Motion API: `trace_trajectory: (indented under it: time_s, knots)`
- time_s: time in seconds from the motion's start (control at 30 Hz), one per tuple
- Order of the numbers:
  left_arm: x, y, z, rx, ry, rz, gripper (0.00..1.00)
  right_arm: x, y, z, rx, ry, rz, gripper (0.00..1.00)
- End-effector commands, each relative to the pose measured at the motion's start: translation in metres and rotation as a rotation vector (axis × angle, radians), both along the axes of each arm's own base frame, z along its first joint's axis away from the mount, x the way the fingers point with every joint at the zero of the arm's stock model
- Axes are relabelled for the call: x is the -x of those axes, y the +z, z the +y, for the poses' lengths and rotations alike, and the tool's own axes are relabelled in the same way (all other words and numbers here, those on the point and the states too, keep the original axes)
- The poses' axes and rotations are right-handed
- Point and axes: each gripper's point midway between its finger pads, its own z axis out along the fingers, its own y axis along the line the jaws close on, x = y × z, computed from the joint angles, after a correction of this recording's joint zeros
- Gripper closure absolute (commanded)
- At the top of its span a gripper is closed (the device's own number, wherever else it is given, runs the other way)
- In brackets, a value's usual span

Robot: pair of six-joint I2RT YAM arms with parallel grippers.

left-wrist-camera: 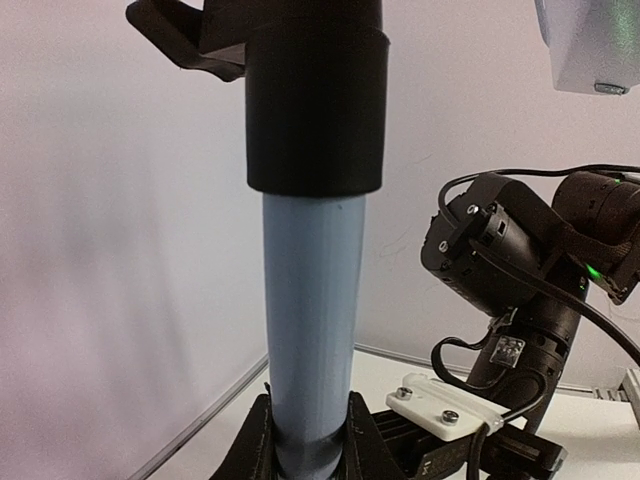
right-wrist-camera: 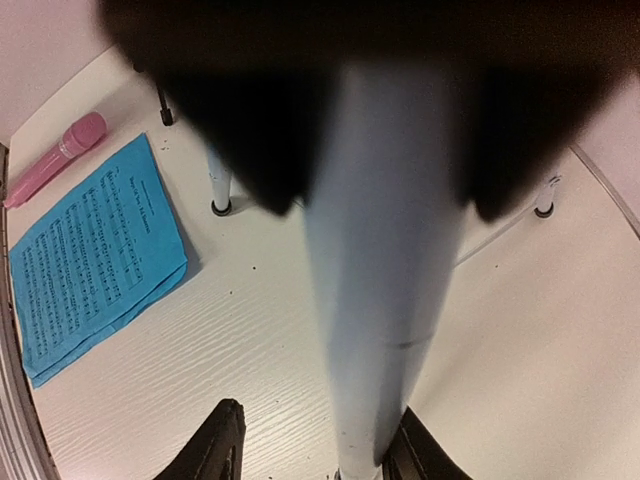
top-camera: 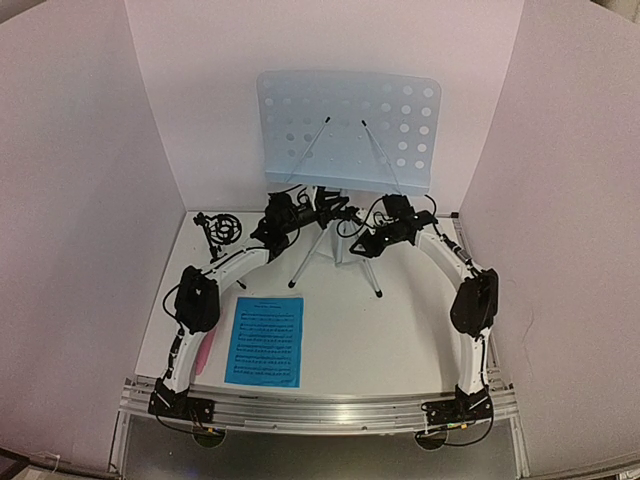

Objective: Set up the instrument practice props

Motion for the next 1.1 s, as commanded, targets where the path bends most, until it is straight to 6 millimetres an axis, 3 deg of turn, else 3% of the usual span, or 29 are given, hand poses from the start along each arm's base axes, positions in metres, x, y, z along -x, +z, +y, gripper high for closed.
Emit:
trace_trajectory:
  time_s: [0.0,0.23,0.37,0.63,0.83,0.93,1.07]
  knots:
    - [0.013,0.029,0.007,-0.02,0.004,-0.055,1.0,0.029,0.033,0.003,-0.058,-0.031,0.068,0.52]
    - [0.012,0.029,0.007,-0.025,0.013,-0.062,1.0,0.032,0.065,0.0,-0.181,-0.128,0.055,0.38]
    - [0.015,0.032,0.006,-0.02,-0.002,-0.067,1.0,0.031,0.084,-0.006,-0.249,-0.176,0.042,0.13]
    - [0.016,0.032,0.008,-0.016,-0.012,-0.056,1.0,0.028,0.092,-0.015,-0.322,-0.164,0.048,0.12]
    - [0.021,0.03,0.008,-0.026,-0.041,-0.058,1.0,0.006,0.084,-0.037,-0.402,-0.15,0.054,0.2]
    - [0.021,0.032,0.008,-0.024,-0.046,-0.059,1.0,0.002,0.08,-0.036,-0.412,-0.083,-0.084,0.2]
    - [0.021,0.038,0.008,-0.024,-0.047,-0.065,1.0,-0.008,0.08,-0.034,-0.376,0.05,-0.402,0.17]
